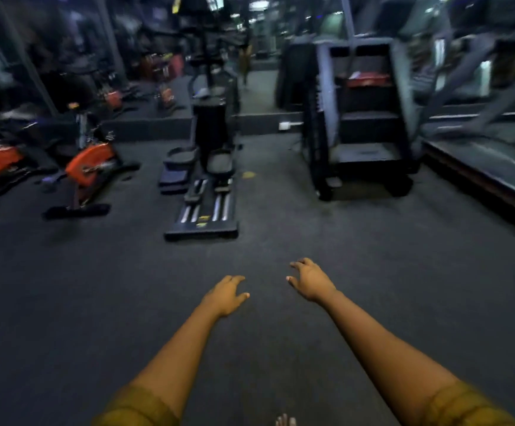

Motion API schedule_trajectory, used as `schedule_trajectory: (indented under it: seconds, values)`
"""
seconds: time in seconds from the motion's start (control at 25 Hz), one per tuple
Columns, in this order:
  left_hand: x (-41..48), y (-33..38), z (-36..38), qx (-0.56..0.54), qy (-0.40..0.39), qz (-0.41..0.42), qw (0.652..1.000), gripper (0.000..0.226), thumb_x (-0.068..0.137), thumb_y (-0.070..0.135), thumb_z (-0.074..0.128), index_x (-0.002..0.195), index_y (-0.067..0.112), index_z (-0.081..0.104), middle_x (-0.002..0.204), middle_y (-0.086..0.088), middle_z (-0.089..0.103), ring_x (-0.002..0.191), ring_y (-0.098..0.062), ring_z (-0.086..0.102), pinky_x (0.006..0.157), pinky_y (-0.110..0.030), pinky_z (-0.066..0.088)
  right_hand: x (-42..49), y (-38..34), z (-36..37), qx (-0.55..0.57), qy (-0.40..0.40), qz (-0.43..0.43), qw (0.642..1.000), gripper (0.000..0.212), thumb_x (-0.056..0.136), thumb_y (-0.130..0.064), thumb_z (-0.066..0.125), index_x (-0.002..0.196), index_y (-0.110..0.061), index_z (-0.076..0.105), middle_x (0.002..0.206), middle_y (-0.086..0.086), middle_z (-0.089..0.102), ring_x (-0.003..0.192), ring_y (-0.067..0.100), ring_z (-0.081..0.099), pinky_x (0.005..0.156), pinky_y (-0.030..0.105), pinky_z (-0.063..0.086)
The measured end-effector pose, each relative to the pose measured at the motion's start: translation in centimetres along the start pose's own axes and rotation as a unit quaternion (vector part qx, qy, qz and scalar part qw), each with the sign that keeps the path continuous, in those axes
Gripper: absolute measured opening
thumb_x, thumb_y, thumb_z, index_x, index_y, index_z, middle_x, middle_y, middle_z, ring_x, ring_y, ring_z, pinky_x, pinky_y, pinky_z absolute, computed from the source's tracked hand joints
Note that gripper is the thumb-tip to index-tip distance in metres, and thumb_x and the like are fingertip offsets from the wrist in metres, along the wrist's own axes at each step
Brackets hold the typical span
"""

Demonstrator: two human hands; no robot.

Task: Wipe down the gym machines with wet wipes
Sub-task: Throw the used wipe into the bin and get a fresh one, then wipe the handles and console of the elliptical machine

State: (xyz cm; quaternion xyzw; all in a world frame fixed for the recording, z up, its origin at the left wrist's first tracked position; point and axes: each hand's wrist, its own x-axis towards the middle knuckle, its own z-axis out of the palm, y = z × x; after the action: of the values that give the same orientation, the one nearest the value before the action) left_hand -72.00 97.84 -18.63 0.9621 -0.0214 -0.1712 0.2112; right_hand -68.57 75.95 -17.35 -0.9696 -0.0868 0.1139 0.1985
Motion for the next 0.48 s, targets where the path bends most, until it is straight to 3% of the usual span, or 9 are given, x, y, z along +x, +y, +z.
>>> schedule_trajectory:
  seconds: [0.24,0.48]
  values:
    - [21.5,19.7,-3.2,0.045,-0.021,0.149,0.988,0.058,0.100,0.038,0.043,0.149,0.015,0.024,0.154,-0.009,0.025,0.138,-0.026,0.032,0.111,-0.039,0.032,9.5,16.4,-14.4,0.001,0.075,0.147,0.986,0.057,0.097,-0.042,0.042,0.145,-0.013,0.030,0.150,0.008,0.026,0.134,0.027,0.031,0.110,0.042,0.029]
    - [36.0,39.1,-2.9,0.097,-0.051,0.277,0.955,0.058,0.099,0.039,0.043,0.149,0.015,0.025,0.153,-0.009,0.026,0.136,-0.027,0.034,0.109,-0.039,0.033,13.3,31.0,-25.9,0.035,0.151,0.263,0.952,0.059,0.096,-0.047,0.041,0.142,-0.012,0.034,0.146,0.011,0.032,0.133,0.030,0.033,0.110,0.046,0.028]
